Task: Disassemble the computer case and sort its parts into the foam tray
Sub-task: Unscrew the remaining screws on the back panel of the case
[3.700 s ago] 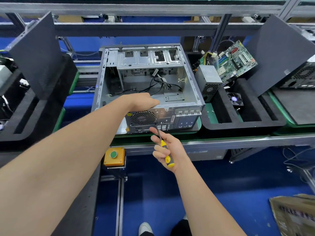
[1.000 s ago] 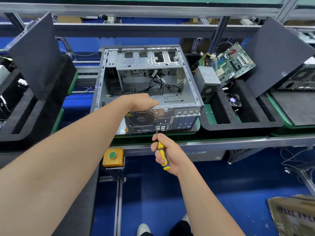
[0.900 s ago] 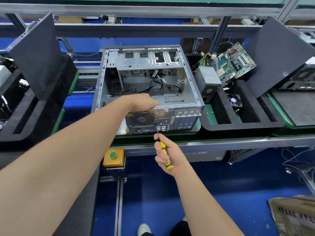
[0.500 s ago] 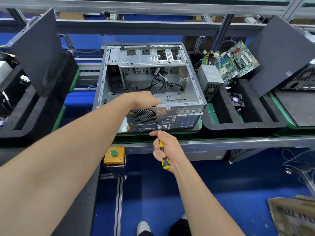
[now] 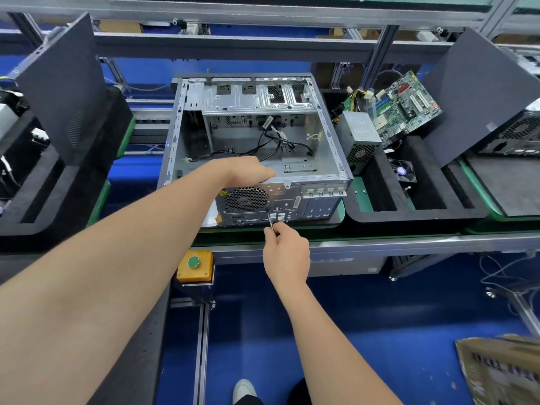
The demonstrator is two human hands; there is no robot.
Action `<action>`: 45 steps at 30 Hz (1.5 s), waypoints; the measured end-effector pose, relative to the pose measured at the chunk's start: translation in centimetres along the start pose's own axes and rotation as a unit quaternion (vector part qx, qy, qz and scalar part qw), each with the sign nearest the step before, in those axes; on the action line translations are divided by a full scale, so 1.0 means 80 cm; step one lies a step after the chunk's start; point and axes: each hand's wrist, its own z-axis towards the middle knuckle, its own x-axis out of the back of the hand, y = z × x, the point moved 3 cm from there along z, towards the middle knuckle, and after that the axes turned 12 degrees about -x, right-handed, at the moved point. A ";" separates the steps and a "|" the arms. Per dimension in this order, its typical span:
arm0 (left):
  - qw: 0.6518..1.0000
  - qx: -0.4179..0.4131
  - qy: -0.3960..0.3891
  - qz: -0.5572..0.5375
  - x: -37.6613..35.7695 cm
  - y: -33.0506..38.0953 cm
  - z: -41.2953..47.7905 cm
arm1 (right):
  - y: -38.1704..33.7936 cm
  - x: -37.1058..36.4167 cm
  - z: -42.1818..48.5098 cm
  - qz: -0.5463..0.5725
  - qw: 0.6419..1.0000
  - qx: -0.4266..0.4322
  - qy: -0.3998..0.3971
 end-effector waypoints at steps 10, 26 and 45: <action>1.000 -0.009 0.003 -0.009 0.001 0.001 0.000 | 0.015 0.007 0.029 0.380 0.809 -0.227 -0.385; 1.000 -0.008 0.007 0.006 -0.001 -0.007 0.006 | 0.004 -0.020 0.009 0.622 0.576 -0.258 -0.463; 1.000 -0.016 0.004 -0.020 -0.002 -0.008 0.009 | -0.002 -0.011 0.025 0.276 0.933 -0.149 -0.176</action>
